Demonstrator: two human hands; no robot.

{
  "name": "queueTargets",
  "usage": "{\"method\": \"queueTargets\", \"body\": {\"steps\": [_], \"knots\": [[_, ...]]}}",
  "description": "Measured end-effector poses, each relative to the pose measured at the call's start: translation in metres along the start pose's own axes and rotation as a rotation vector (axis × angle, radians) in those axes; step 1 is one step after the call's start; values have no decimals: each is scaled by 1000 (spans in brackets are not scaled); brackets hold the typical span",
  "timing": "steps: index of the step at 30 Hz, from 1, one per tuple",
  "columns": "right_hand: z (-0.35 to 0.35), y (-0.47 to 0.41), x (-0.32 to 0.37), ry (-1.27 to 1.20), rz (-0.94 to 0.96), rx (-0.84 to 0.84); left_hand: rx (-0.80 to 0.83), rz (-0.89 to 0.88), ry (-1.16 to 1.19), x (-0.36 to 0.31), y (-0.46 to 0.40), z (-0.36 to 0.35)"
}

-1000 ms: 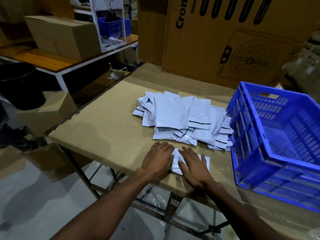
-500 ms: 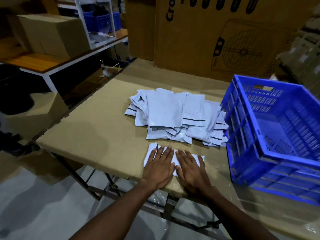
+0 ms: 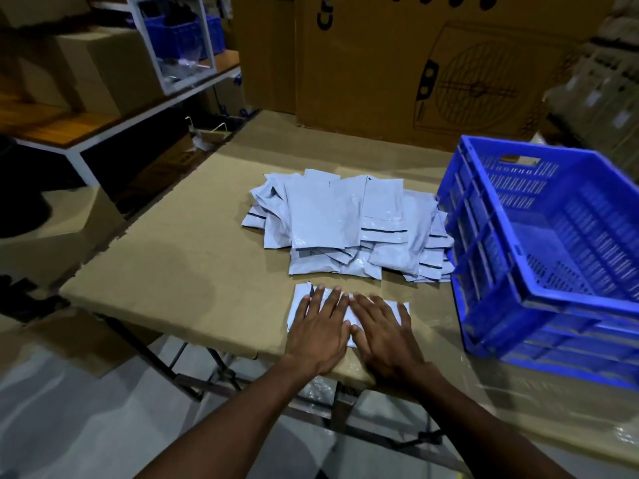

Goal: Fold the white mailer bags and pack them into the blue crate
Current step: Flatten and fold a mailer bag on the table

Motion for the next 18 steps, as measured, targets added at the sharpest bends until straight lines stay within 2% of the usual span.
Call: {"method": "queueTargets", "body": {"steps": [10, 18], "knots": [[5, 3, 1, 37, -4, -54, 30, -6, -7, 3, -2, 2], [4, 4, -3, 41, -3, 58, -3, 36, -12, 32, -6, 9]]}}
Point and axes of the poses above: each hand's wrist, its own y-axis away from the middle knuckle, its own z-axis out of the back of the hand, x = y × z, the point moved 9 cm from there along -y, towards the middle knuckle, and after that the axes turned 6 degrees about -x, right-handed, at the moved point
